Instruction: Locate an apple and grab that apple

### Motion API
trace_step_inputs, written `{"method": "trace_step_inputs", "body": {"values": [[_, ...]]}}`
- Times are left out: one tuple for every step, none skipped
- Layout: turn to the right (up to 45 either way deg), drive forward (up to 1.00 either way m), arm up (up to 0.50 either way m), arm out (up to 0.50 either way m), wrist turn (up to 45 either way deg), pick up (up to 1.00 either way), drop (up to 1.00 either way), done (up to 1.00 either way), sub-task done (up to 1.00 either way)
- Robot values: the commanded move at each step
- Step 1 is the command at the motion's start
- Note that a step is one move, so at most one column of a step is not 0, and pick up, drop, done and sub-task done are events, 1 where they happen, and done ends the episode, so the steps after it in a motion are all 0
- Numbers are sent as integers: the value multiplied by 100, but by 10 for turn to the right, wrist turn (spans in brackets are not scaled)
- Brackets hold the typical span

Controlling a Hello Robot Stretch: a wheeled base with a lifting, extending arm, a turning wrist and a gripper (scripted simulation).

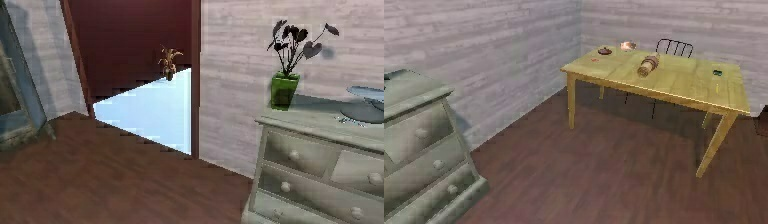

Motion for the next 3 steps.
{"method": "trace_step_inputs", "body": {"values": [[-120, 0, 0, 0, 0, 0, 0, 0, 0], [0, 45, 0, 0, 0, 0, 0, 0, 0], [-120, 0, 0, 0, 0, 0, 0, 0, 0]]}}
